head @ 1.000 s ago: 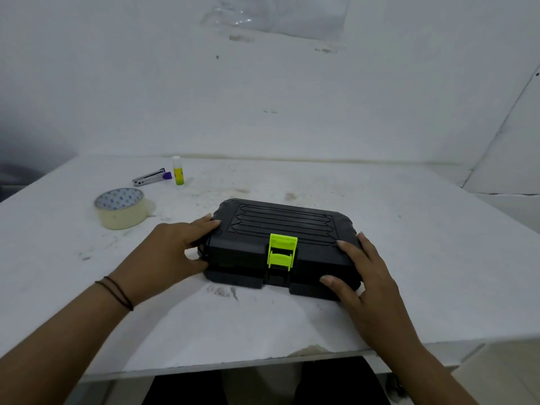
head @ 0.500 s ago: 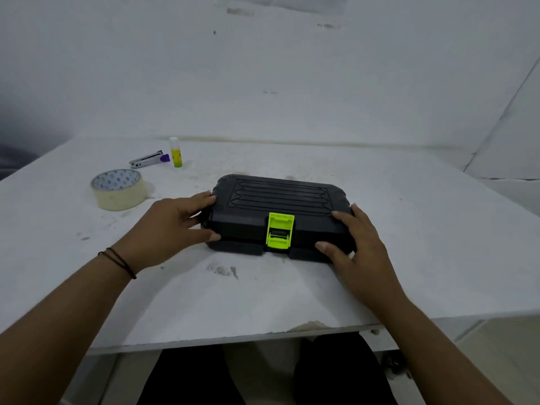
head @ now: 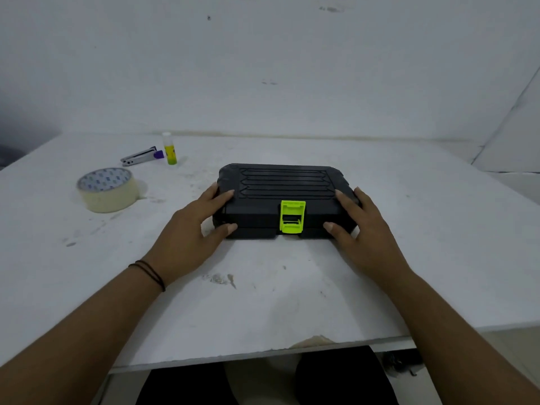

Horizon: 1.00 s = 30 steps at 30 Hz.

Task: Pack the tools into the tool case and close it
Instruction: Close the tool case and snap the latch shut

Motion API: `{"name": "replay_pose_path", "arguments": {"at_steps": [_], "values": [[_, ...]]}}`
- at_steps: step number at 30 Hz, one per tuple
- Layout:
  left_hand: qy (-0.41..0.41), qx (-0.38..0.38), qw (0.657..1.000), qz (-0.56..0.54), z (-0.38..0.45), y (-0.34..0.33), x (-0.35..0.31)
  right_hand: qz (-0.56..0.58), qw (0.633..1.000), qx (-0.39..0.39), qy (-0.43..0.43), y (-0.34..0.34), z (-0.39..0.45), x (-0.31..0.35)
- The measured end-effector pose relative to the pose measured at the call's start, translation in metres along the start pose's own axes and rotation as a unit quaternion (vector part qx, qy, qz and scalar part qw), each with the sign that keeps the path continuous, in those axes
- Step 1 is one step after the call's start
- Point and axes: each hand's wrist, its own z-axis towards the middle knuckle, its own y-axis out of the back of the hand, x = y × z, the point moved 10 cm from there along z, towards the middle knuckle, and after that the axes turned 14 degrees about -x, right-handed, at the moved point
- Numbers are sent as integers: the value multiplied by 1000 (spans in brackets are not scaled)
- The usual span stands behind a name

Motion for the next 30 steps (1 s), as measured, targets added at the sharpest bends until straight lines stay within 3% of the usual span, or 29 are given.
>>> {"name": "replay_pose_path", "arguments": {"at_steps": [3, 5, 10, 17, 24, 30], "values": [[-37, -25, 998, 52, 0, 0, -9, -31, 999, 8, 17, -1, 0, -2], [-106, -40, 985, 130, 7, -1, -25, -44, 999, 12, 24, -2, -1, -3], [-214, 21, 949, 229, 8, -42, -58, -115, 991, 4, 71, 1, 1, 11], [-203, 12, 951, 233, 9, -47, -59, -94, 970, -21, 224, -16, 2, 72], [-207, 4, 954, 217, 9, -46, -57, -69, 950, -95, 290, -8, -11, 84], [-170, -35, 972, 157, 10, -36, -65, -120, 935, -76, 326, -14, -37, 82]]}}
